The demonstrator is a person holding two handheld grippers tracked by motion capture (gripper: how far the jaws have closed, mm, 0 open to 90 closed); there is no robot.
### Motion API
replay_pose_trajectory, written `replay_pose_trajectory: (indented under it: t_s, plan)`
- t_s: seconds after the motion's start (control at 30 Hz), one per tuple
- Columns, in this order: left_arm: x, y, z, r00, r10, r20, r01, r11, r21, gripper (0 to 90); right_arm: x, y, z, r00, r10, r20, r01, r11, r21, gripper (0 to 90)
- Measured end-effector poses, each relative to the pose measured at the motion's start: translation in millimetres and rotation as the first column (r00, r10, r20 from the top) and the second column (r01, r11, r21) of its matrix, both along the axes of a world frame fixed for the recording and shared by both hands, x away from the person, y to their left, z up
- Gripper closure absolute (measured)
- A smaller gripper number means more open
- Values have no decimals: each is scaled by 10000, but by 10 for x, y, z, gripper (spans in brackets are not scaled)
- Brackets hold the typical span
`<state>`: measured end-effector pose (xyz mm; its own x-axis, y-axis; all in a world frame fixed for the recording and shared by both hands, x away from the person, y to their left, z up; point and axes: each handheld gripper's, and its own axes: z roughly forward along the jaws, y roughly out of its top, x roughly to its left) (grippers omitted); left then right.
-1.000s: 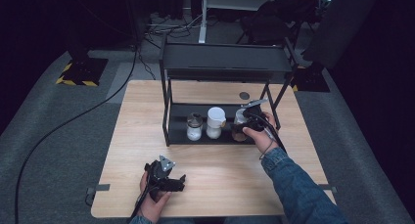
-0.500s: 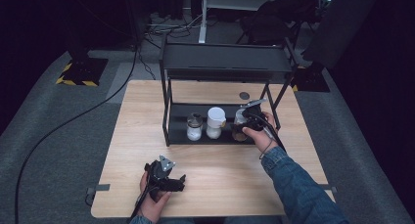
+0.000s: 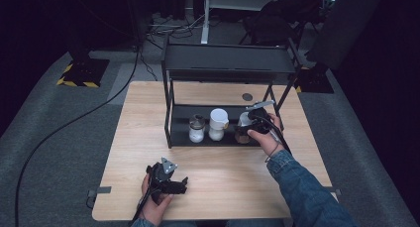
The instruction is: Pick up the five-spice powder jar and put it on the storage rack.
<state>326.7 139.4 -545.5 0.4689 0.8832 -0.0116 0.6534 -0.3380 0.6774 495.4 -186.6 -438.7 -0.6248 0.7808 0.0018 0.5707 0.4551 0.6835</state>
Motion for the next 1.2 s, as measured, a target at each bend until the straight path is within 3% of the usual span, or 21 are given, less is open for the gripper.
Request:
replay_pose_trajectory:
  t_s: [0.37, 0.73, 0.9, 1.2]
  plan:
    - [3, 2, -1, 10000, -16, 21, 16, 10000, 3, 2, -133, -50, 389, 9974, 163, 695, -199, 9985, 508, 137]
    - [1, -3, -2, 10000, 33, 16, -33, 10000, -31, 2, -352, -196, 584, 9950, 218, 975, -298, 9963, 811, 146]
    - [-1, -3, -1, 10000, 32, 1, -32, 10000, -3, 2, -549, -306, 726, 9902, 353, 1353, -482, 9944, 937, 159]
    - [1, -5, -3, 10000, 42, 30, -41, 10000, -18, 2, -818, -399, 840, 9824, 572, 1779, -752, 9925, 960, 161]
